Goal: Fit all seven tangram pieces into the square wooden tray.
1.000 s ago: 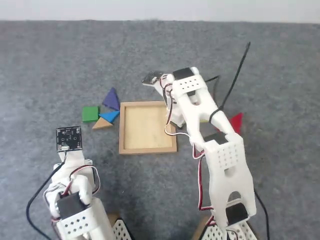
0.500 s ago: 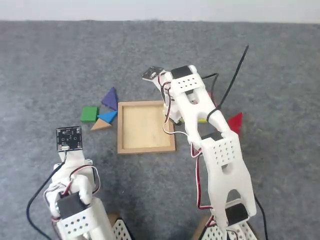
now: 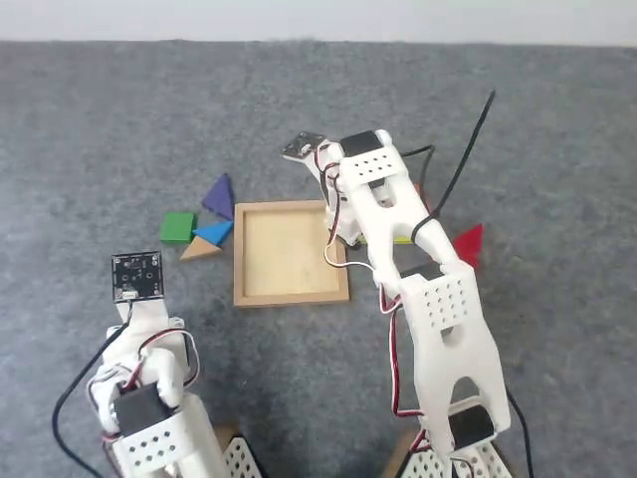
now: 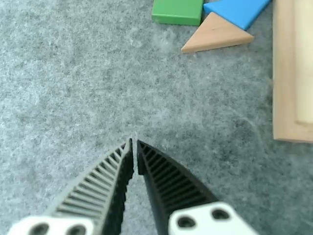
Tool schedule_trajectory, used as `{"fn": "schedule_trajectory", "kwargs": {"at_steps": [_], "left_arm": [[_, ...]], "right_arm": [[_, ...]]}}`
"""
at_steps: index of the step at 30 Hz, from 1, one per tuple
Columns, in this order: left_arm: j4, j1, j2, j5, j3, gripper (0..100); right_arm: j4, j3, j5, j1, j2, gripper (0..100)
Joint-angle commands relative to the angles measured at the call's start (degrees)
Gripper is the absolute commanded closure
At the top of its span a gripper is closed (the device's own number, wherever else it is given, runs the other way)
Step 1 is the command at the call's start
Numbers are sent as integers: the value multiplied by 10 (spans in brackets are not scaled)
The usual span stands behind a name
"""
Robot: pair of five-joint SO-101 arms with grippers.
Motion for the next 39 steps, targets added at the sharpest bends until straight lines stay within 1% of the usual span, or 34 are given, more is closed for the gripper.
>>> {"fn": "schedule_trajectory", "kwargs": {"at_steps": [1, 5, 20, 22, 26, 27, 33, 36, 39], "left_arm": [[2, -4, -11, -1, -7, 986], [2, -4, -11, -1, -7, 986], [2, -4, -11, -1, -7, 986], [2, -4, -11, -1, -7, 986], [2, -4, -11, -1, -7, 986], [2, -4, -11, -1, -7, 986], [2, -4, -11, -1, -7, 986], [2, -4, -11, -1, -7, 986], [2, -4, -11, -1, -7, 986]], "right_arm": [[2, -23, -3, 5, 2, 571], [15, -23, 14, 3, 3, 571], [16, -22, 37, 3, 3, 576], [16, -22, 37, 2, 3, 622], [16, -22, 37, 4, 3, 758], [16, -22, 37, 4, 4, 772], [18, -25, 35, 9, 12, 727], [18, -25, 35, 9, 12, 742], [18, -25, 35, 10, 12, 790]]}}
